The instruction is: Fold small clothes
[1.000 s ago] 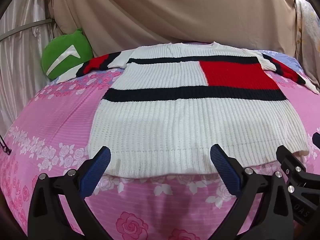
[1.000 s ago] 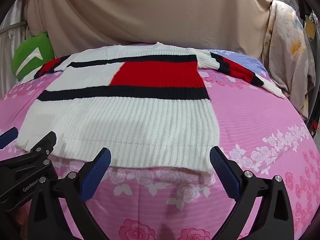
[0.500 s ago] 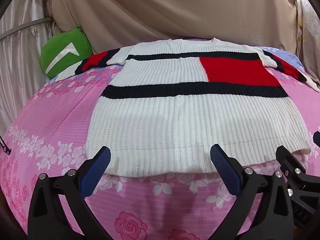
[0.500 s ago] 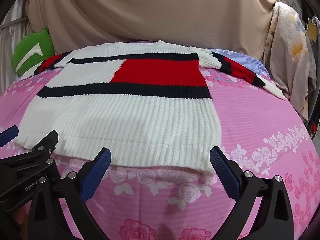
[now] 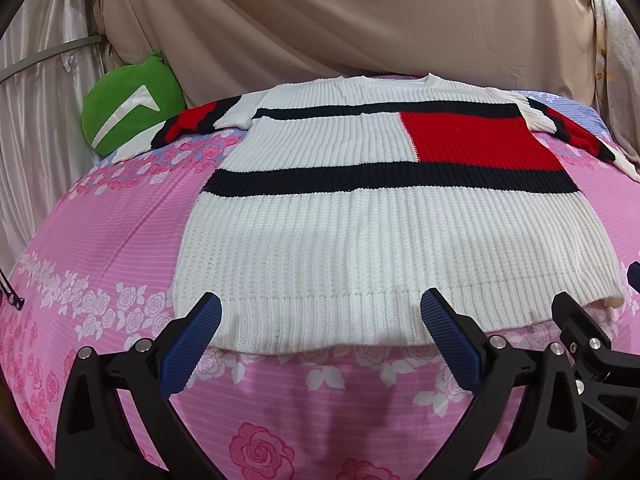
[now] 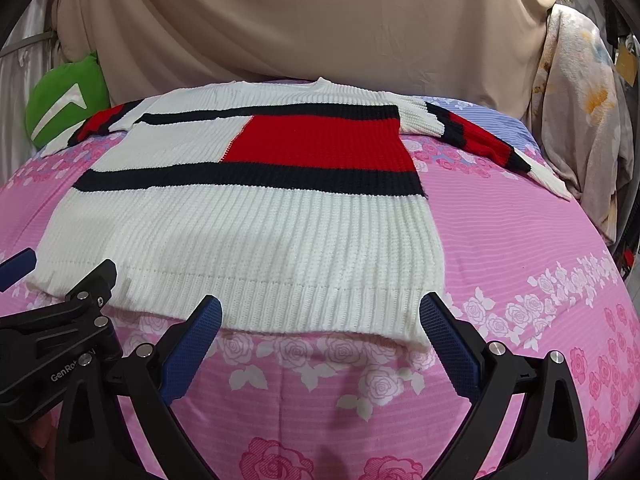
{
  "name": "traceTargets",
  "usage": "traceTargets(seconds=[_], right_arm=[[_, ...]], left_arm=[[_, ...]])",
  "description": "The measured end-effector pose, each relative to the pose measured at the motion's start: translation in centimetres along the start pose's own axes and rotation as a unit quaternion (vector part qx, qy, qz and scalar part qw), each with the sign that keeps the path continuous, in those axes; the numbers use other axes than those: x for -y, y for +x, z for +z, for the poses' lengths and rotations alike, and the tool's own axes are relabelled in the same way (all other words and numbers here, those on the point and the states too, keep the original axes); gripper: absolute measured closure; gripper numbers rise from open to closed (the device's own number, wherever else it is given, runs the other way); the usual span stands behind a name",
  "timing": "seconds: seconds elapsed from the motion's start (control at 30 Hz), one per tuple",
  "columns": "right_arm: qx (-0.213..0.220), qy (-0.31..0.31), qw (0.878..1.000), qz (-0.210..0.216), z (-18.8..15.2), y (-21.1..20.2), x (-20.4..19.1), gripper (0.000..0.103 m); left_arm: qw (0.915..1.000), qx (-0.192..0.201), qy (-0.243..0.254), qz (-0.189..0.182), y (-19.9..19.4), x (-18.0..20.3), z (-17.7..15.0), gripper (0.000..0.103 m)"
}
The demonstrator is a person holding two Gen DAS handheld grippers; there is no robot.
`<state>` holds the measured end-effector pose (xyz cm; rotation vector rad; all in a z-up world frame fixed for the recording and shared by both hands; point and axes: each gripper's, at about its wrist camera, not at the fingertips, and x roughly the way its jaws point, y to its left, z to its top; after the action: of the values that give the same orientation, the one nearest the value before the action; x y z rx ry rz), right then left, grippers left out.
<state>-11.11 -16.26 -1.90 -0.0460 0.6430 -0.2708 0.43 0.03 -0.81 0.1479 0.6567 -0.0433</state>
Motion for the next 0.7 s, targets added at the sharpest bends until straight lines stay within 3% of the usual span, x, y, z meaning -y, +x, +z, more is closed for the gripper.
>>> traceTargets(seconds=[0.7], right_arm=[[-0.002,-0.002,1.0,-0.001,-0.07,0.1,0.01,0.005]], left_arm=[[1.0,-0.002,0.001,0.001,-0.01,0.08,0.2,0.006]])
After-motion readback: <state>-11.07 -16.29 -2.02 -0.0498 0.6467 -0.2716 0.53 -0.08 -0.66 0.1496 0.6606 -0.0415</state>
